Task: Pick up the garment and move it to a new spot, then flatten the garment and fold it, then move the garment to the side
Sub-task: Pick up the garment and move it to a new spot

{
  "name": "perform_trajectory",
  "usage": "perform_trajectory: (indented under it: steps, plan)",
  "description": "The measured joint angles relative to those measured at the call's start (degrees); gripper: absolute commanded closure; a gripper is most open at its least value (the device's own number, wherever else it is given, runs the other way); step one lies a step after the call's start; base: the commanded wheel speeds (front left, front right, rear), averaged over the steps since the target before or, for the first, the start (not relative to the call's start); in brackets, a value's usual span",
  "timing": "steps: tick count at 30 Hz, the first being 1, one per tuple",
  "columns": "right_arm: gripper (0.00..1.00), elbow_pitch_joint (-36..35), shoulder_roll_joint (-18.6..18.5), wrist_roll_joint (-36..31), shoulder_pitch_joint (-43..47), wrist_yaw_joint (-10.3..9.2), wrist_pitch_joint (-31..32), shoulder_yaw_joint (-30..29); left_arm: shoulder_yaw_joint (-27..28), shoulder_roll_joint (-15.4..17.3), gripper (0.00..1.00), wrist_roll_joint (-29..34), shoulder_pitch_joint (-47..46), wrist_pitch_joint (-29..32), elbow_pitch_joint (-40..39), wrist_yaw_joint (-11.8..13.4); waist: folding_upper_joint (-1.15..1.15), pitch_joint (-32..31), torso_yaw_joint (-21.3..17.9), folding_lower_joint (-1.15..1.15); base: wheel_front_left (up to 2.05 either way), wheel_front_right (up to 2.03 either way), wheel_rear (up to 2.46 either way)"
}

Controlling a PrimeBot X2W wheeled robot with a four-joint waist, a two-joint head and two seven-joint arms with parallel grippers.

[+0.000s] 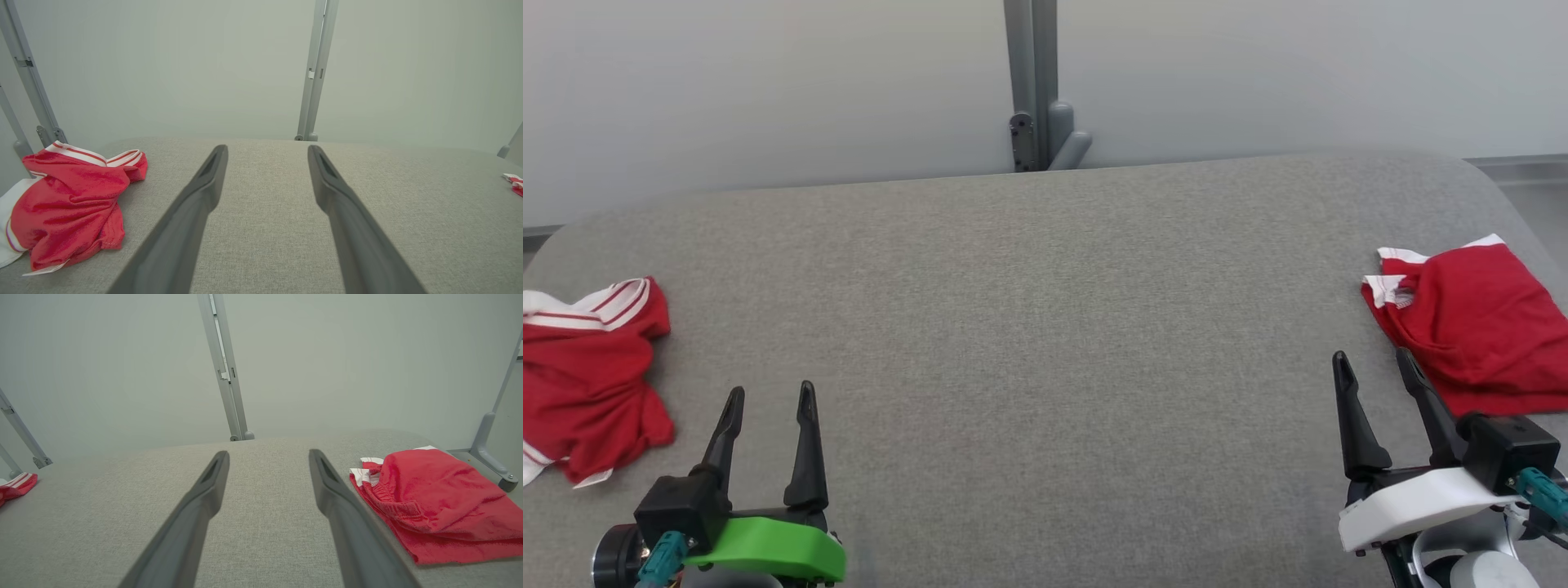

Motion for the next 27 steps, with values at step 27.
perform_trajectory:
  steps: [27]
  plan:
    - [0.0, -2.61, 1.33, 0.65, 0.02, 0.0, 1.0, 3.25, 3.07, 2.14, 0.0, -0.9, -0.76, -1.27, -2.18, 1.63, 0.0, -0.53, 24.17, 0.0, 0.0, 0.0, 0.0]
